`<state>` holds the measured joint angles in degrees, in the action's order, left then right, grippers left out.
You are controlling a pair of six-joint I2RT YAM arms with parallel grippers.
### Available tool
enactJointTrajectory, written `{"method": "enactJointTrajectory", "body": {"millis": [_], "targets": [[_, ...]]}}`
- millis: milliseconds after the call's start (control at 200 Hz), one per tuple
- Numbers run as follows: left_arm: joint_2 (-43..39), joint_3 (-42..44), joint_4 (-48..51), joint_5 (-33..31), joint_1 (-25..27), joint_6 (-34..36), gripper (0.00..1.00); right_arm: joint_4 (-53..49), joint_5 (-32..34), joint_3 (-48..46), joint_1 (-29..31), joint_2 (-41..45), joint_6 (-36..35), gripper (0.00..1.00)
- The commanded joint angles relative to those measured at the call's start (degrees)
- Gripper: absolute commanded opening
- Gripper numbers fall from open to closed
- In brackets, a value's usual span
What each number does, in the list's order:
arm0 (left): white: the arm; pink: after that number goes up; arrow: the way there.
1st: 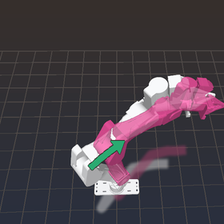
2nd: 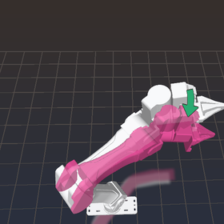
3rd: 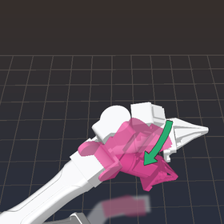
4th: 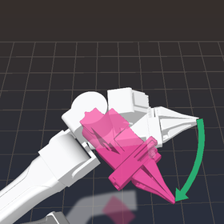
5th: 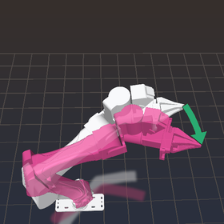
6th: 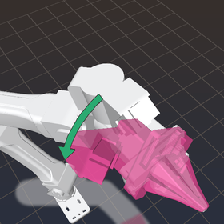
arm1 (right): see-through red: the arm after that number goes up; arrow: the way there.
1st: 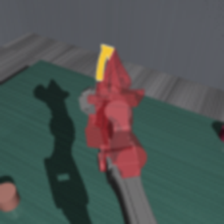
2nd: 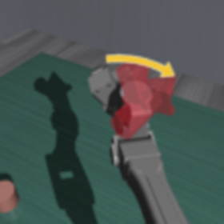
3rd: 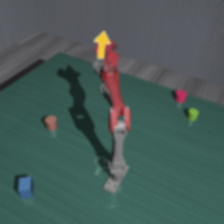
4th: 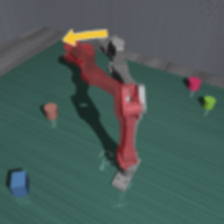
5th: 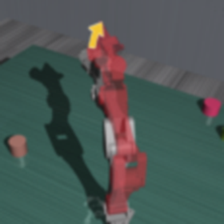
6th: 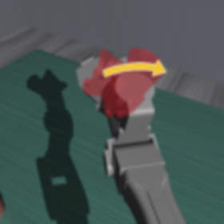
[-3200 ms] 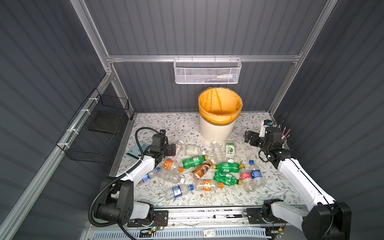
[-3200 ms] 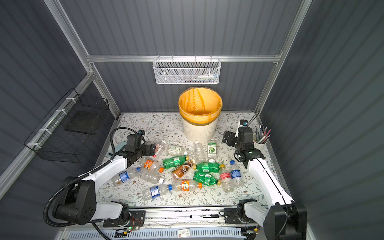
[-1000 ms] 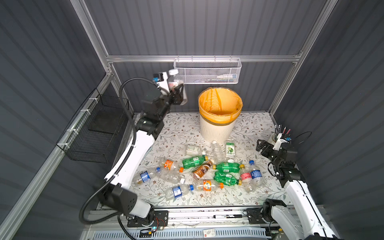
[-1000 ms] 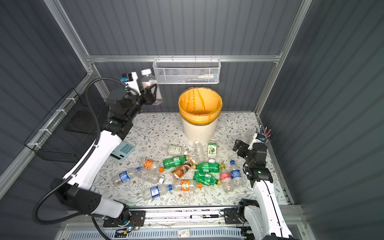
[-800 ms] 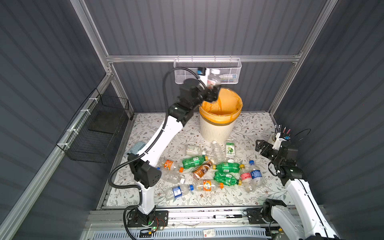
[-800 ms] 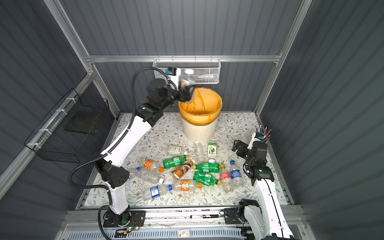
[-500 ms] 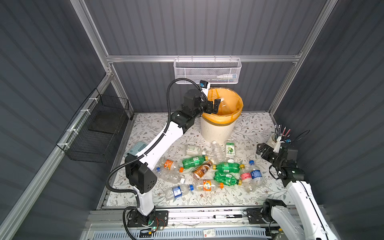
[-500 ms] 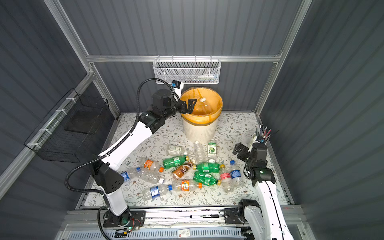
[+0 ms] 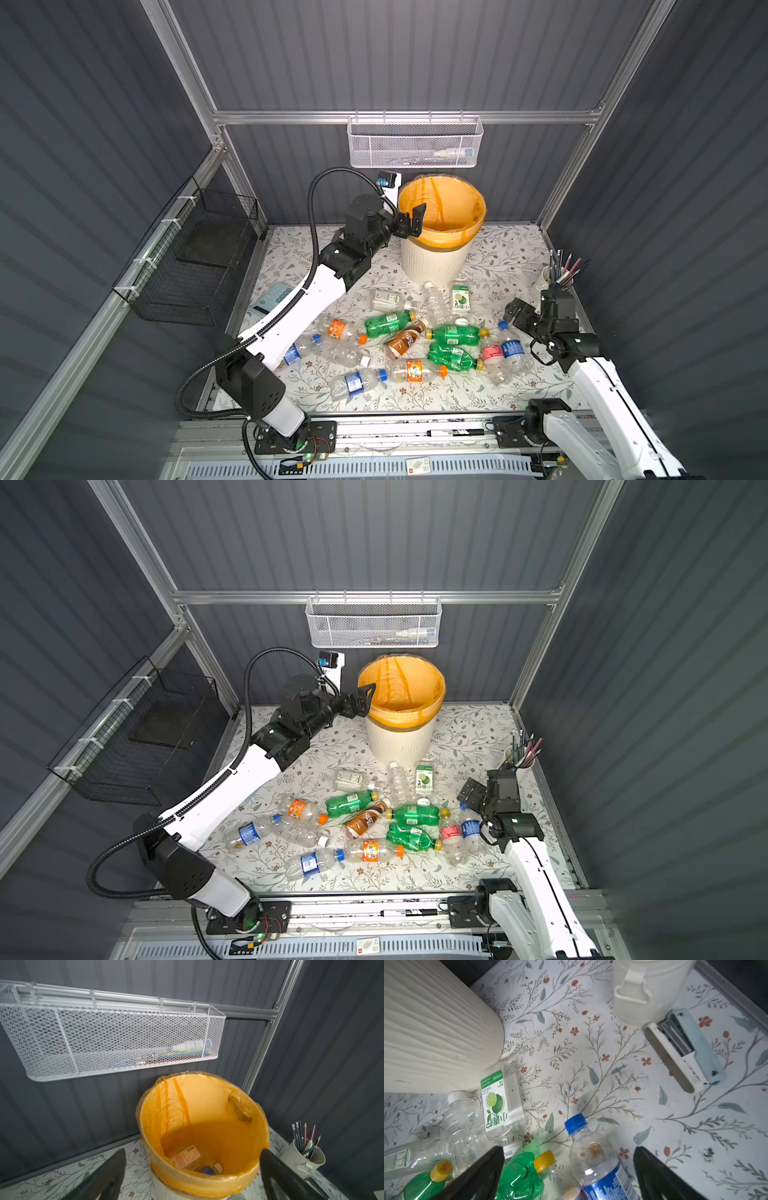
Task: Throw the plastic bottles in the bin
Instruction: 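Withdraw the left gripper while the right gripper grasps a blue-capped bottle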
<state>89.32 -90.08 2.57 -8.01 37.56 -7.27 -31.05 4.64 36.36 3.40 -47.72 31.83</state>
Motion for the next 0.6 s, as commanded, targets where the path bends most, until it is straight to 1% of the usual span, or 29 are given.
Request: {"method": "enactJointTrajectory", "body": {"millis": [0, 45, 60, 100, 200, 280, 385, 490, 595], "targets": [[-5.4, 6.1, -2.1, -3.0, 0.2, 1.3, 1.0, -5.3, 4.7, -1.4, 3.9, -1.0, 3.7, 0.99], [-7.6, 8.5, -2.4, -3.7, 0.3, 1.1, 1.0, -5.6, 5.1, -2.0, 4.9, -1.2, 4.6, 0.99], [-8.3, 10.8, -2.5, -3.8, 0.3, 1.0, 1.0, -5.7, 5.1, -2.4, 5.1, -1.2, 4.8, 0.99], [-10.1, 13.7, -2.6, -4.4, 0.3, 0.8, 1.0, -5.8, 4.8, -3.1, 5.5, -1.5, 5.4, 0.99], [-14.4, 19.5, -2.6, -6.1, 0.3, 0.0, 1.0, -6.9, 5.1, -4.2, 6.6, -2.9, 6.8, 0.99], [-17.2, 23.4, -2.1, -7.3, 0.2, -0.3, 1.0, -7.4, 6.6, -5.3, 7.5, -3.0, 8.5, 0.97], [-19.9, 26.8, -0.3, -9.0, 0.2, -0.6, 1.0, -5.8, 6.6, -7.2, 7.7, -2.6, 9.5, 0.92], [-21.3, 28.9, 1.4, -9.7, 0.2, -1.1, 1.0, -5.0, 6.2, -7.8, 7.7, -4.1, 9.6, 0.87], [-22.4, 30.5, 3.3, -10.7, 0.2, -1.3, 1.0, -3.9, 5.8, -8.9, 7.6, -5.5, 9.8, 0.85]]}}
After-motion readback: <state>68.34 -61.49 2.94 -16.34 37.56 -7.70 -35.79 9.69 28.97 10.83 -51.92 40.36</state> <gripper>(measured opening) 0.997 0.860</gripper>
